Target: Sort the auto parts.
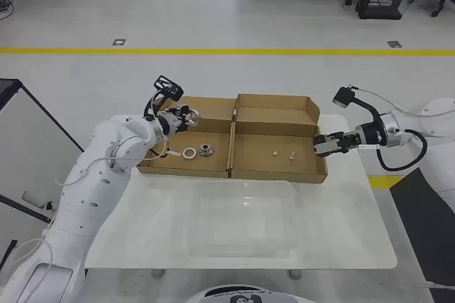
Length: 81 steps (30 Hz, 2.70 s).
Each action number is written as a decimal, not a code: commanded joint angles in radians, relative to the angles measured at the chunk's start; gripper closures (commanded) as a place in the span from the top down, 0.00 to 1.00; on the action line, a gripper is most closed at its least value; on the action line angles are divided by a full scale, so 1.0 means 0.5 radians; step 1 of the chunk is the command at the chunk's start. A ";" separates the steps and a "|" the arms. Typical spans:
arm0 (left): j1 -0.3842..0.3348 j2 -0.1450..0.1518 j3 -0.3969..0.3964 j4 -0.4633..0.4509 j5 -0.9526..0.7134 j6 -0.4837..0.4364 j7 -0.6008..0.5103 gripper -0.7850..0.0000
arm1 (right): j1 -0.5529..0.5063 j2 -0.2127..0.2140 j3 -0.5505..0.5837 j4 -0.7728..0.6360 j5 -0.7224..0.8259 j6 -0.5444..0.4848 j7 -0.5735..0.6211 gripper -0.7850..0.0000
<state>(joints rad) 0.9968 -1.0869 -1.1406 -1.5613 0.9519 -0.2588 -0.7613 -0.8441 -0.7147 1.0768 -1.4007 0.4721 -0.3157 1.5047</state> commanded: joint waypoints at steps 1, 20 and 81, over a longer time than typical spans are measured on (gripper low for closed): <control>-0.002 -0.002 -0.001 0.013 -0.018 0.014 -0.027 0.00 | 0.000 0.000 0.000 0.000 0.000 0.000 0.000 1.00; -0.015 -0.022 0.055 0.110 -0.019 0.215 -0.157 0.00 | 0.000 0.000 0.000 0.000 0.000 0.000 0.000 1.00; -0.719 -0.440 0.764 1.487 0.341 0.772 -0.766 0.33 | 0.000 0.000 0.000 0.000 0.000 0.000 0.000 1.00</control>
<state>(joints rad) 0.6375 -1.3061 -0.7573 -0.8185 1.1201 0.1272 -1.1451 -0.8441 -0.7147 1.0768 -1.4007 0.4721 -0.3157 1.5047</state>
